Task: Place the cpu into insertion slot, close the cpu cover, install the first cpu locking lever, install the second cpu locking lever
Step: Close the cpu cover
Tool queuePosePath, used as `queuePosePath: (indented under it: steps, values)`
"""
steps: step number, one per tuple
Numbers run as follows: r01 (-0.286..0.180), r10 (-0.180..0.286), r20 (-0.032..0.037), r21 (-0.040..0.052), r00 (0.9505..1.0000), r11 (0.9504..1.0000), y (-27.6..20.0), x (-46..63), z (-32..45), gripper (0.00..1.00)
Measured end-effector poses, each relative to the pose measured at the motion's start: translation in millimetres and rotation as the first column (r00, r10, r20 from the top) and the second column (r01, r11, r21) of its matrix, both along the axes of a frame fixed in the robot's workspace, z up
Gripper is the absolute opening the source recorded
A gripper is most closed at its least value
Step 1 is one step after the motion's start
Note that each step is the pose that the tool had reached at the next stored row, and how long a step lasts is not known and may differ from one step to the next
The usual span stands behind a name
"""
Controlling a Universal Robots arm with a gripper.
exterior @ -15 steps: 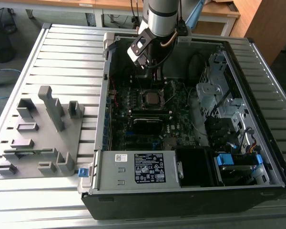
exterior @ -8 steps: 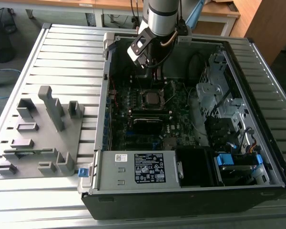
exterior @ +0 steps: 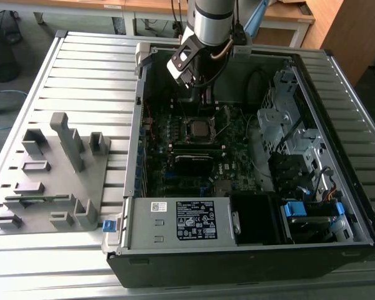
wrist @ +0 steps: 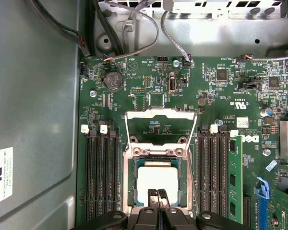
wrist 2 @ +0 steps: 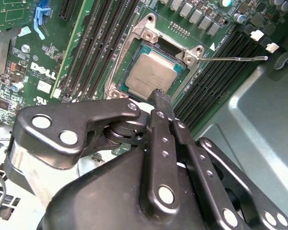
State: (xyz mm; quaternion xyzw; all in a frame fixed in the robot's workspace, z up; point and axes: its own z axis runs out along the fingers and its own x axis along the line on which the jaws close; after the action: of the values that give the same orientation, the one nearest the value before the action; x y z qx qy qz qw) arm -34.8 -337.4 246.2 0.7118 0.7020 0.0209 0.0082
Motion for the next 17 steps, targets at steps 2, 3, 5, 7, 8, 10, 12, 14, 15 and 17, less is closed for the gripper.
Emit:
queuePosePath:
  steps: [2, 3, 5, 7, 8, 10, 12, 14, 15, 17]
  values:
    - [0.0, 0.0, -0.0001, -0.0001, 1.0, 1.0, 0.0, 0.0, 0.5, 0.11]
    - [0.0, 0.0, -0.0001, -0.0002, 1.0, 1.0, 0.0, 0.0, 0.7, 0.11]
    - [0.0, 0.0, -0.0001, -0.0001, 1.0, 1.0, 0.0, 0.0, 0.8, 0.11]
    - [0.0, 0.0, -0.0003, -0.0006, 1.0, 1.0, -0.1, 0.0, 1.3, 0.11]
    - [0.0, 0.0, -0.0003, -0.0006, 1.0, 1.0, -0.1, 0.0, 1.7, 0.11]
    - [0.0, 0.0, -0.0001, -0.0003, 1.0, 1.0, 0.0, 0.0, 2.4, 0.11]
    - [0.0, 0.0, 0.0, 0.0, 1.0, 1.0, 0.0, 0.0, 2.9, 0.11]
    - [0.0, 0.0, -0.0001, -0.0002, 1.0, 1.0, 0.0, 0.0, 3.7, 0.11]
    - [0.0, 0.0, -0.0001, -0.0001, 1.0, 1.0, 0.0, 0.0, 3.7, 0.11]
    - [0.0, 0.0, -0.0002, -0.0004, 1.0, 1.0, 0.0, 0.0, 4.1, 0.11]
